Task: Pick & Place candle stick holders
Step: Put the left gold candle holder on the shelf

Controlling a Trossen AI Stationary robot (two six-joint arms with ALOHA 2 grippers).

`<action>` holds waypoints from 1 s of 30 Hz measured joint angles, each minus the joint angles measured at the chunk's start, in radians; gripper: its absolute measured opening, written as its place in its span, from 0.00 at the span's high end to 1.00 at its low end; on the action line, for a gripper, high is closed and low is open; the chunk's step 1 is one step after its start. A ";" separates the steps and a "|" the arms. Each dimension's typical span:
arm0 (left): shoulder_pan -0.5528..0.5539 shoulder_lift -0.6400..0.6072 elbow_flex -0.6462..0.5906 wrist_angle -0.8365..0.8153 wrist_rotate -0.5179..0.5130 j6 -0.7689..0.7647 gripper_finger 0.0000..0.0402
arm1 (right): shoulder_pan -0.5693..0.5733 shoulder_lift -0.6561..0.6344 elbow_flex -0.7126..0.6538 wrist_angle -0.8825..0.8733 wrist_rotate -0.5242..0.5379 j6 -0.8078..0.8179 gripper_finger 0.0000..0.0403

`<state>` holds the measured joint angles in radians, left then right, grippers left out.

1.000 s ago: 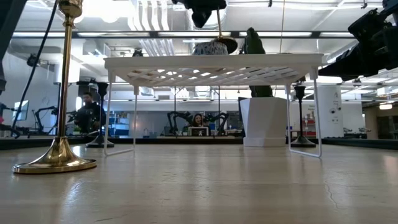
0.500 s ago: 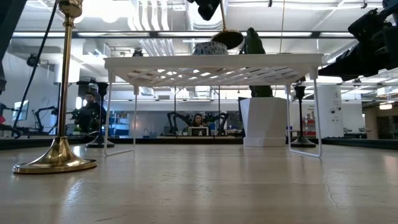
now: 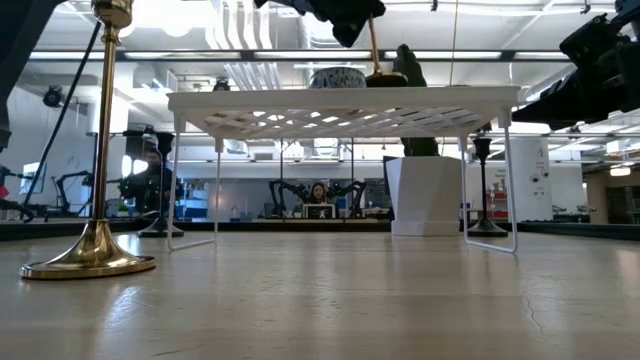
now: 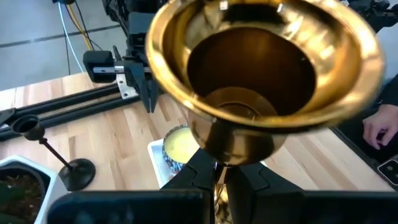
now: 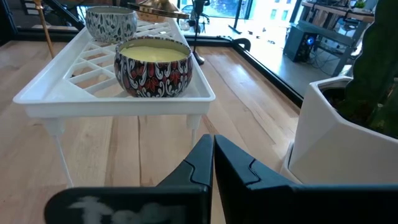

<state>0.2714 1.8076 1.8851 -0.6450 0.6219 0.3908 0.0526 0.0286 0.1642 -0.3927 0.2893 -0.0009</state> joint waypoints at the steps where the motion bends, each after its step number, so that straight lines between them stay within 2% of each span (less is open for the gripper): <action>1: 0.000 -0.003 0.000 -0.007 -0.007 0.000 0.95 | 0.000 0.000 0.000 0.000 0.000 0.000 0.98; 5: 0.000 -0.039 0.000 -0.031 -0.108 0.017 0.95 | 0.000 0.000 0.000 0.000 0.000 0.000 0.98; 7: 0.002 -0.057 0.001 -0.019 -0.115 0.009 0.95 | 0.000 0.000 0.000 0.000 0.000 0.000 0.98; 9: 0.001 -0.072 0.003 -0.085 -0.132 0.004 0.95 | 0.000 0.000 0.000 0.000 0.000 0.000 0.98; 13: -0.002 -0.106 -0.001 -0.249 -0.343 -0.006 0.95 | 0.000 0.000 0.000 0.000 0.000 0.000 0.98; 15: 0.000 -0.137 -0.008 -0.264 -0.399 -0.038 0.95 | 0.000 0.000 0.000 0.000 0.000 0.000 0.98; 21: -0.016 -0.225 -0.078 -0.258 -0.391 -0.141 0.95 | 0.000 0.000 0.000 0.000 0.000 0.000 0.98; 30: -0.029 -0.351 -0.307 -0.098 -0.398 -0.274 0.95 | 0.000 0.000 0.000 0.000 0.000 0.000 0.98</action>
<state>0.2428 1.4566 1.5776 -0.7434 0.2241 0.1165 0.0527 0.0285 0.1642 -0.3926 0.2893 -0.0010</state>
